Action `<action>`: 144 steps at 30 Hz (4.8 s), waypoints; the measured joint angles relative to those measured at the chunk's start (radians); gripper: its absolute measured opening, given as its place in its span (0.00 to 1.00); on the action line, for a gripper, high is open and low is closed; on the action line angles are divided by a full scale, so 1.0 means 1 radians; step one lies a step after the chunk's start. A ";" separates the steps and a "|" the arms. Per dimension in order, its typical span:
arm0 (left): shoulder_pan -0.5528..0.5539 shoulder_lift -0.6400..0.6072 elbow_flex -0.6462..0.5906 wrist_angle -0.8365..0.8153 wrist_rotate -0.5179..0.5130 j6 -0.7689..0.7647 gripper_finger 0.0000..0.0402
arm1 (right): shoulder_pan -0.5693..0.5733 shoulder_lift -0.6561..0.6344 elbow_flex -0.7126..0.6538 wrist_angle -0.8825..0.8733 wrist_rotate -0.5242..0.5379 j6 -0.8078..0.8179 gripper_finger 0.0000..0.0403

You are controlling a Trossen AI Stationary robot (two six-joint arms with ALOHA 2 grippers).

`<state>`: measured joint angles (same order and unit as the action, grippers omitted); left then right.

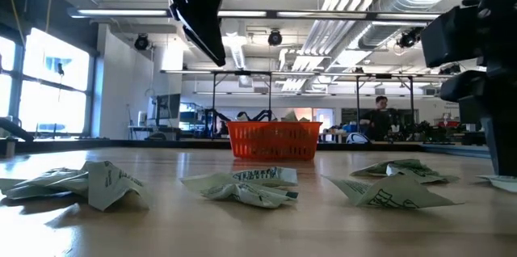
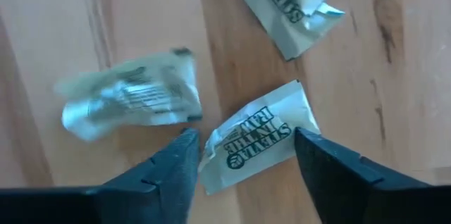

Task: Pick and place Stevia / Truvia into bins
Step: Put the stevia packet into the basket

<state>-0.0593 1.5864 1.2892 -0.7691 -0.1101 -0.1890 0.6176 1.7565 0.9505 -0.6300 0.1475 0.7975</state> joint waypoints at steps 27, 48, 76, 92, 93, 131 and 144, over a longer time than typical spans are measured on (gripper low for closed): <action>0.000 0.000 -0.033 -0.176 -0.006 -0.089 0.44 | -0.571 -0.271 -0.006 0.249 0.121 -0.291 0.04; -0.120 -0.055 -0.092 -0.143 -0.091 -0.265 0.43 | -0.874 -0.196 -0.003 0.540 -0.469 -0.220 0.57; -0.422 0.067 -0.189 0.063 0.153 -1.289 0.44 | -0.492 -0.206 -0.003 0.066 -0.074 0.032 0.62; -0.445 0.237 -0.188 0.166 0.122 -1.441 0.44 | -0.464 -0.206 -0.002 0.070 -0.063 0.033 0.62; -0.445 0.245 -0.186 0.171 0.125 -1.440 0.44 | -0.462 -0.206 -0.002 0.069 -0.059 0.033 0.62; 0.088 0.099 0.090 -0.039 -0.046 -0.624 0.07 | -0.420 -0.213 -0.003 0.019 0.047 0.019 0.62; 0.235 0.101 0.090 0.228 -0.031 -0.333 0.39 | -0.341 -0.233 -0.003 -0.059 0.126 0.181 0.62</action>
<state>0.1757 1.6875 1.3792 -0.5411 -0.1406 -0.5220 0.2763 1.5230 0.9474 -0.6890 0.2734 0.9782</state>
